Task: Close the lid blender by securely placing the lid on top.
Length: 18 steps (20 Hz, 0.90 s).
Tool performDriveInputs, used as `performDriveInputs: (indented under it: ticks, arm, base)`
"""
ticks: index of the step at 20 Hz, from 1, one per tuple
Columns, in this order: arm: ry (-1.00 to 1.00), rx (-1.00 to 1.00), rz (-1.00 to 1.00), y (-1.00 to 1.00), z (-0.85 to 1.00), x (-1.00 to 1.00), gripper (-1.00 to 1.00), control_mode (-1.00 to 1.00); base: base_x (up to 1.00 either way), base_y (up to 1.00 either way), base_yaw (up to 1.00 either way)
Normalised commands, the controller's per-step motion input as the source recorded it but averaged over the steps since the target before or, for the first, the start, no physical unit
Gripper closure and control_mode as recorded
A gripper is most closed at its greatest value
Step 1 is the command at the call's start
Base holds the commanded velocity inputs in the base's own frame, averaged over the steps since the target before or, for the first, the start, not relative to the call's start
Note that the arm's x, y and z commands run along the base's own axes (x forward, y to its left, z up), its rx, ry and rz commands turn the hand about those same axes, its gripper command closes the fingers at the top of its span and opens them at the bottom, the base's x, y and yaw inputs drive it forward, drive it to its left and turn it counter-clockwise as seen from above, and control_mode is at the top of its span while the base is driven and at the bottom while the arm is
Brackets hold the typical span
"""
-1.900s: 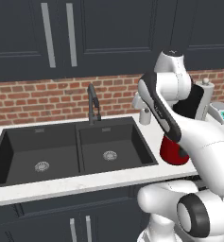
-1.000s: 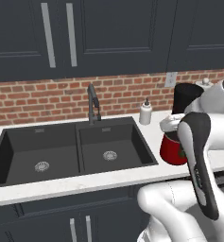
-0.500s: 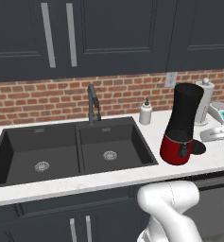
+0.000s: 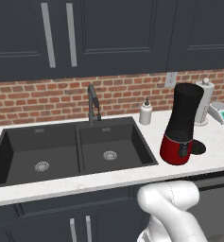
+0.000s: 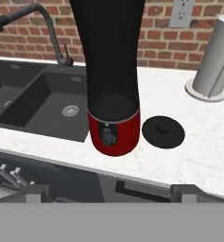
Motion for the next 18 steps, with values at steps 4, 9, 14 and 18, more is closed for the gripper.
performDriveInputs:
  ticks: [4,9,14,18]
  arm:
    - [-0.05,-0.03,0.32,-0.52,-0.49,0.12,-1.0,-1.0]
    - [-0.15,-0.14,0.41,-0.07,-0.56,0.17,-1.0,-1.0]
    - [-0.11,-0.12,0.28,0.02,-0.43,0.22,-1.0,-1.0]
    - [-0.09,-0.11,0.09,-0.01,-0.33,0.29,-1.0,-1.0]
  base:
    - [0.0,0.0,0.0]
    - [0.0,0.0,0.0]
    - [0.0,0.0,0.0]
    - [0.0,0.0,0.0]
